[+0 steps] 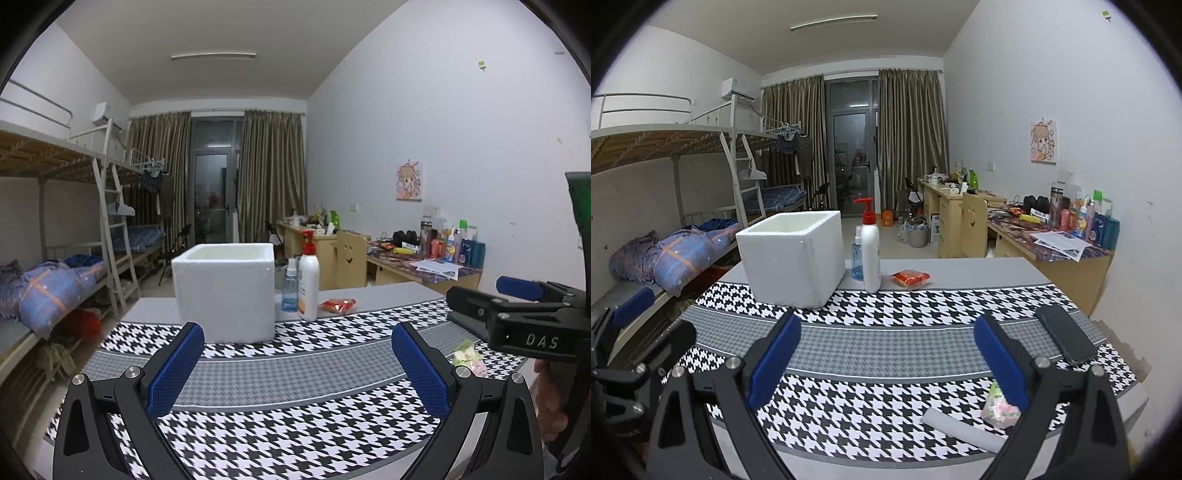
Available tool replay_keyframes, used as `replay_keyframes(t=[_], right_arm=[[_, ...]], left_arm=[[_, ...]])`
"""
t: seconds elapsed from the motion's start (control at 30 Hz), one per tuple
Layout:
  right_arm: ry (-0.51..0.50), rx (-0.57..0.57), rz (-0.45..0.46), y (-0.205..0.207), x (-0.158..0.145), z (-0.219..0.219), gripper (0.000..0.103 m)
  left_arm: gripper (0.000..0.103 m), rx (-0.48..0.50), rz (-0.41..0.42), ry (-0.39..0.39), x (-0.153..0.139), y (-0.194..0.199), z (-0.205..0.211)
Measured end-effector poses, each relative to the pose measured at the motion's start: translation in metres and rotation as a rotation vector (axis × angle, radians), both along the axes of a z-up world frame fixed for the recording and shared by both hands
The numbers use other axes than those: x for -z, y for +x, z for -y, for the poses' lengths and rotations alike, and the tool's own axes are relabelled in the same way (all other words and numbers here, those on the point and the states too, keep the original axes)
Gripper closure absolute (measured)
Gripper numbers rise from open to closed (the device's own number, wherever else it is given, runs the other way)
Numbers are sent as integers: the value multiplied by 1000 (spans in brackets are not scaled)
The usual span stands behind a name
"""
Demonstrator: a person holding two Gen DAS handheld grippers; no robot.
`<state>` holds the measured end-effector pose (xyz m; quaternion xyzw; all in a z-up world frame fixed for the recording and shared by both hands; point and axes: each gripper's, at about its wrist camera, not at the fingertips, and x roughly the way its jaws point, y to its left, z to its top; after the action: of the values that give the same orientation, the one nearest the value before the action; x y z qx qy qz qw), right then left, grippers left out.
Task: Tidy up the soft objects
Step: 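Move the right gripper toward the tissue pack while the left gripper approaches the white foam stick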
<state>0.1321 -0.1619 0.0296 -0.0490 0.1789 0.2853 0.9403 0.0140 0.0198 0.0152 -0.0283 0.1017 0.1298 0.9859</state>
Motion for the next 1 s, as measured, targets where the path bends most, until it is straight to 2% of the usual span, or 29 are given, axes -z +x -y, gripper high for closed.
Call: replay_keyframes(t=[0.3,0.5,1.0], right_arm=[[-44,20,45,-4,8,18,6],[-84,71,70,0,11,34,6],[-78,159,10,33,35,72,6]], left_arm=[[1,56,-8,-45,16,18,20],[1,114,-38,-60,28,37,38],[1,228,-132,-62,44,75,73]])
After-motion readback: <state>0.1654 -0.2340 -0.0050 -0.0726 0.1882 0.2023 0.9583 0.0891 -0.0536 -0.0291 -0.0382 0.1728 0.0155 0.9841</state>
